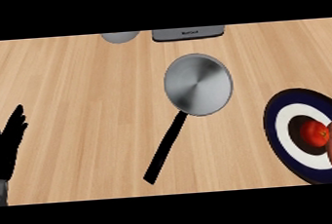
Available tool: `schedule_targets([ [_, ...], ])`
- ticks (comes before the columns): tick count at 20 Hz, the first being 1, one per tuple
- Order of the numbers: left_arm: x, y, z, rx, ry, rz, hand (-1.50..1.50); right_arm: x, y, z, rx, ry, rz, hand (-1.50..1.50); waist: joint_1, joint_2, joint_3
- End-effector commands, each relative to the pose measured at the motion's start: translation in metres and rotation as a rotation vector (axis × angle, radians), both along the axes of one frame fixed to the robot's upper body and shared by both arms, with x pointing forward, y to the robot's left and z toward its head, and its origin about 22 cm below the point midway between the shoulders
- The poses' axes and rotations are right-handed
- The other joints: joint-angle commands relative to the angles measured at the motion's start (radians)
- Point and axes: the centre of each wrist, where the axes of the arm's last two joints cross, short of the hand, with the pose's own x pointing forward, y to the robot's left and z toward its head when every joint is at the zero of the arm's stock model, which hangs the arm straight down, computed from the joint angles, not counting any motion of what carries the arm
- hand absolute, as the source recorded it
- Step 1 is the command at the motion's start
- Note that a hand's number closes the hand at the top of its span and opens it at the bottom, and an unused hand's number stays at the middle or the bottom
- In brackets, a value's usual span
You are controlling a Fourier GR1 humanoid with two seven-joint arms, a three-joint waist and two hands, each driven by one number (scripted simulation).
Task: Pick the tomato from the plate and place it in the pan
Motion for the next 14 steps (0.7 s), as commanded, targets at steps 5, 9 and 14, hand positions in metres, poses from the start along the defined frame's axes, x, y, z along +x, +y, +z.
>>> schedule_targets([
  [5,0.003,-0.001,-0.004,-0.002,0.038,0.002,0.0,-0.024,-0.05,0.068,-0.475,-0.08,0.033,-1.5,0.006,-0.009,-0.005],
  [9,0.008,-0.002,-0.005,0.007,0.023,-0.002,0.0,-0.024,-0.044,0.085,-0.753,-0.112,-0.015,-1.5,0.016,-0.007,-0.007],
  [14,0.014,-0.003,0.002,0.004,0.029,-0.011,0.0,-0.027,-0.03,0.065,-1.05,-0.121,-0.043,-1.5,0.028,-0.009,-0.009],
])
